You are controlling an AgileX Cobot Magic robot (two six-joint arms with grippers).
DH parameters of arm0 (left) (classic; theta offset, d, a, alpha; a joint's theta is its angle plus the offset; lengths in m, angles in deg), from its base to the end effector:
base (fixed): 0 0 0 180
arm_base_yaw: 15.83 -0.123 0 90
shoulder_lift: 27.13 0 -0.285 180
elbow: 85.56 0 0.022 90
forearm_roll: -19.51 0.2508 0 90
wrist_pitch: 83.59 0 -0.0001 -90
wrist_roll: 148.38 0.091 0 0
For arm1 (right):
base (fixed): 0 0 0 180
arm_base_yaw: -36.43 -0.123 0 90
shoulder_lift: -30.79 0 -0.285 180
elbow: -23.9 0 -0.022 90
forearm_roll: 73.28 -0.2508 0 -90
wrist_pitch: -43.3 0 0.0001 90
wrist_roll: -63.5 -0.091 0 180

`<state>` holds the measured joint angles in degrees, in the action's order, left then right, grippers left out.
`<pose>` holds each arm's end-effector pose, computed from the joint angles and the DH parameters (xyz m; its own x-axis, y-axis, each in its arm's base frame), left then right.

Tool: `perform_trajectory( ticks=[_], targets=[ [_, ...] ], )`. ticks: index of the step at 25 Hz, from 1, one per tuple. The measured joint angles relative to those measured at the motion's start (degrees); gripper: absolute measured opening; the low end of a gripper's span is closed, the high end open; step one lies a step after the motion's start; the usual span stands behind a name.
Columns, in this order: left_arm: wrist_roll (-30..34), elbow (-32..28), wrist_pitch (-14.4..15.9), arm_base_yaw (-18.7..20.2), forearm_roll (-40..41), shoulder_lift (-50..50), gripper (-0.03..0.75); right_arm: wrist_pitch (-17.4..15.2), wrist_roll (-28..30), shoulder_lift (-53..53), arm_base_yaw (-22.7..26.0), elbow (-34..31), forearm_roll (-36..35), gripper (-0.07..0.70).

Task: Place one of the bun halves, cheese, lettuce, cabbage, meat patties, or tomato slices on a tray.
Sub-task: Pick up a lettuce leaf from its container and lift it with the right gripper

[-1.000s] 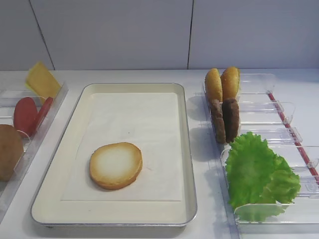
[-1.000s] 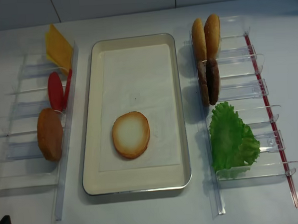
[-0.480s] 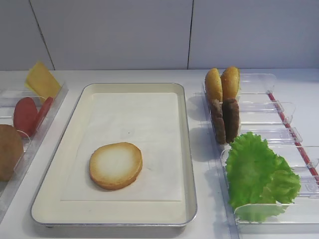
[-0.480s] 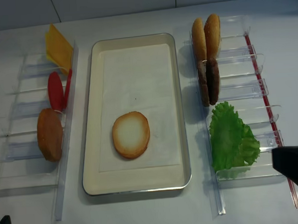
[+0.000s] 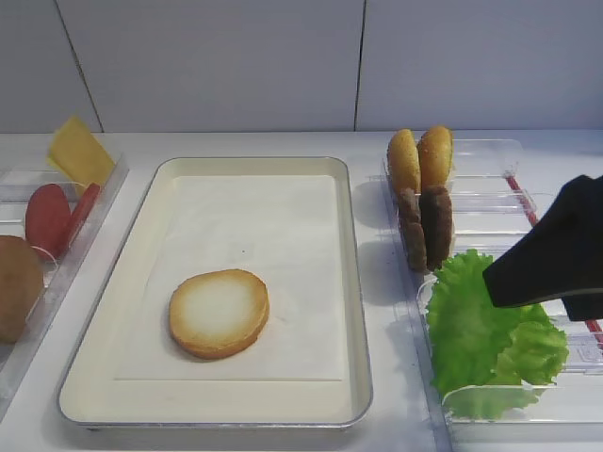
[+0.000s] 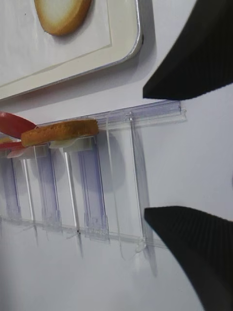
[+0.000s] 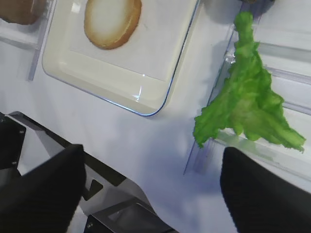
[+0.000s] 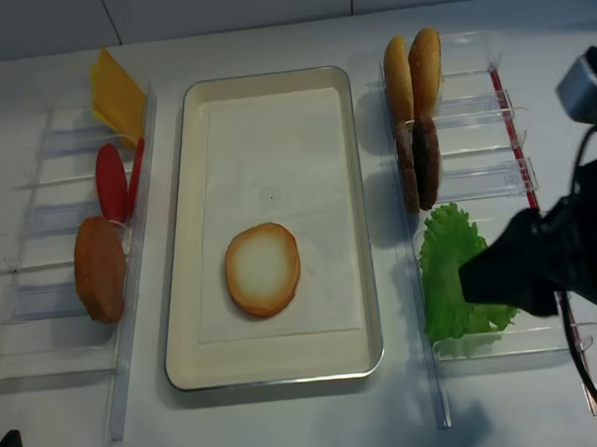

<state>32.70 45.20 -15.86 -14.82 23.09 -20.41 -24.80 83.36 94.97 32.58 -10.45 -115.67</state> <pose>-0.0119 0.0055 0.2645 -0.5548 0.0523 -0.8303 -0.0069 0.9977 0.0674 0.1472 0.0670 0.2974 -0.9323 -0.0772 -0.3533 -0.2834 0.7628 0.5813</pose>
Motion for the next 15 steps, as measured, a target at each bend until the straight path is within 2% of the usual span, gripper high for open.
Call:
perform_trajectory(
  ticks=[6, 12, 15],
  targets=[
    [0.0, 0.0, 0.0, 0.0, 0.0, 0.0, 0.456, 3.4, 2.5, 8.4, 0.0, 0.1, -0.1, 0.571],
    [0.0, 0.0, 0.0, 0.0, 0.0, 0.0, 0.456, 4.4, 4.5, 13.3, 0.0, 0.1, -0.2, 0.477],
    [0.0, 0.0, 0.0, 0.0, 0.0, 0.0, 0.456, 5.6, 4.9, 15.2, 0.0, 0.1, -0.2, 0.456]
  ],
)
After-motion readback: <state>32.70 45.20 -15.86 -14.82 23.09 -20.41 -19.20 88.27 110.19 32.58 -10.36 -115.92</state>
